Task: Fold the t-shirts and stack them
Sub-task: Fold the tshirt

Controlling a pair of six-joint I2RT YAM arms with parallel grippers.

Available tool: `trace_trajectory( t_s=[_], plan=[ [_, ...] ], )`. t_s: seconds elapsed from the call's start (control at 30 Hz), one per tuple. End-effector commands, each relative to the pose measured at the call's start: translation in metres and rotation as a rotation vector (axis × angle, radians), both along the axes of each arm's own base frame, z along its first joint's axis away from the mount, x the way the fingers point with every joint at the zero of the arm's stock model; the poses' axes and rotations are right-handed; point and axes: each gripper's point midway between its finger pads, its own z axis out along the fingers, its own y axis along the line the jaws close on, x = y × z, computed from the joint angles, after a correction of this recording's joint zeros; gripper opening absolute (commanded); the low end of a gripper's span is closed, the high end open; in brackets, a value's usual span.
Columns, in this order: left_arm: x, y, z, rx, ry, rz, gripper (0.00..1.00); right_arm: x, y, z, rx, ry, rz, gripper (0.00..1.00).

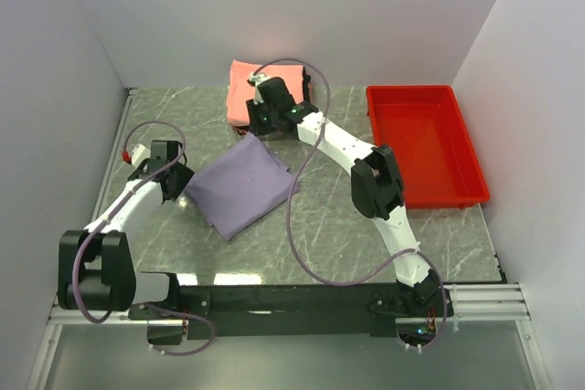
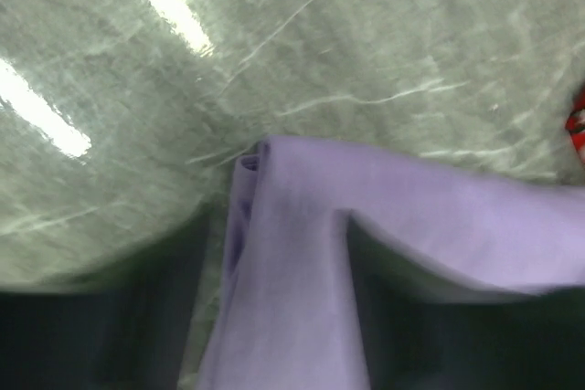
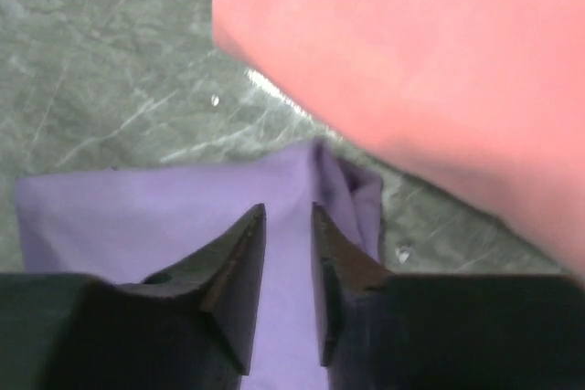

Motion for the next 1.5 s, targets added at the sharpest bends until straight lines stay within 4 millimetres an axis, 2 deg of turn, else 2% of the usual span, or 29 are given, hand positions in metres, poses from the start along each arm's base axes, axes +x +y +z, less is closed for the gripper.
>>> trace_trajectory(
  t_s=[0.0, 0.07, 0.13, 0.17, 0.3, 0.33, 0.4, 0.43, 0.47, 0.53, 0.6, 0.63, 0.7, 0.73, 0.8, 0.83, 0.9, 0.93, 0.97, 1.07, 1.3, 1.47],
  plan=[
    [0.014, -0.002, 0.016, -0.004, -0.042, -0.028, 0.72, 0.024, 0.005, 0.049, 0.064, -0.117, -0.022, 0.51],
    [0.012, 0.002, 0.025, 0.008, -0.059, -0.004, 0.95, 0.017, 0.005, 0.059, 0.070, -0.119, 0.001, 0.67],
    [0.009, 0.002, 0.031, 0.006, -0.069, -0.006, 0.99, 0.007, 0.002, 0.066, 0.082, -0.111, 0.010, 0.73],
    [0.007, 0.000, 0.038, 0.001, -0.090, -0.013, 0.99, 0.002, 0.001, 0.070, 0.089, -0.109, 0.020, 0.75],
    [-0.009, -0.009, 0.037, -0.047, -0.090, -0.044, 0.99, -0.027, -0.006, 0.076, 0.092, -0.076, 0.049, 0.88],
    [-0.018, -0.011, 0.027, -0.060, -0.066, -0.047, 1.00, -0.040, -0.013, 0.070, 0.083, -0.047, 0.050, 0.89],
    [-0.028, -0.018, 0.023, -0.096, -0.071, -0.064, 1.00, -0.053, -0.020, 0.066, 0.110, -0.013, 0.034, 0.95],
    [-0.037, -0.019, 0.011, -0.107, -0.051, -0.063, 1.00, -0.067, -0.031, 0.056, 0.101, 0.017, 0.025, 0.97],
    [-0.041, -0.022, 0.010, -0.124, -0.061, -0.067, 1.00, -0.070, -0.034, 0.058, 0.126, 0.013, 0.005, 0.99],
    [-0.051, -0.025, -0.001, -0.143, -0.058, -0.069, 0.99, -0.083, -0.051, 0.043, 0.118, 0.034, -0.036, 0.99],
    [-0.054, -0.027, -0.005, -0.160, -0.062, -0.069, 0.99, -0.086, -0.057, 0.035, 0.125, 0.049, -0.050, 0.99],
    [-0.056, -0.029, -0.008, -0.168, -0.066, -0.074, 0.99, -0.088, -0.058, 0.025, 0.119, 0.074, -0.046, 0.99],
    [-0.054, -0.033, -0.011, -0.190, -0.082, -0.080, 0.99, -0.083, -0.060, 0.017, 0.118, 0.111, -0.059, 0.99],
    [-0.053, -0.034, -0.010, -0.193, -0.088, -0.085, 0.99, -0.080, -0.059, 0.001, 0.110, 0.153, -0.055, 0.99],
    [-0.052, -0.034, -0.014, -0.194, -0.081, -0.083, 1.00, -0.078, -0.055, -0.006, 0.124, 0.198, -0.035, 0.99],
    [-0.052, -0.033, -0.018, -0.195, -0.065, -0.076, 0.99, -0.075, -0.055, -0.017, 0.109, 0.212, -0.037, 0.99],
    [-0.051, -0.034, -0.022, -0.200, -0.055, -0.077, 0.98, -0.070, -0.053, -0.023, 0.096, 0.214, -0.028, 0.99],
    [-0.051, -0.035, -0.025, -0.207, -0.045, -0.076, 0.96, -0.064, -0.049, -0.026, 0.091, 0.209, -0.029, 0.99],
    [-0.051, -0.036, -0.030, -0.210, -0.031, -0.077, 0.88, -0.061, -0.049, -0.029, 0.081, 0.202, -0.026, 0.99],
    [-0.048, -0.038, -0.038, -0.223, -0.019, -0.078, 0.76, -0.053, -0.047, -0.042, 0.052, 0.213, -0.033, 0.97],
    [-0.050, -0.038, -0.052, -0.221, 0.039, -0.070, 0.66, -0.049, -0.040, -0.062, 0.035, 0.259, -0.029, 0.87],
    [-0.051, -0.039, -0.059, -0.227, 0.057, -0.068, 0.59, -0.056, -0.037, -0.085, 0.018, 0.334, -0.023, 0.79]
  ],
)
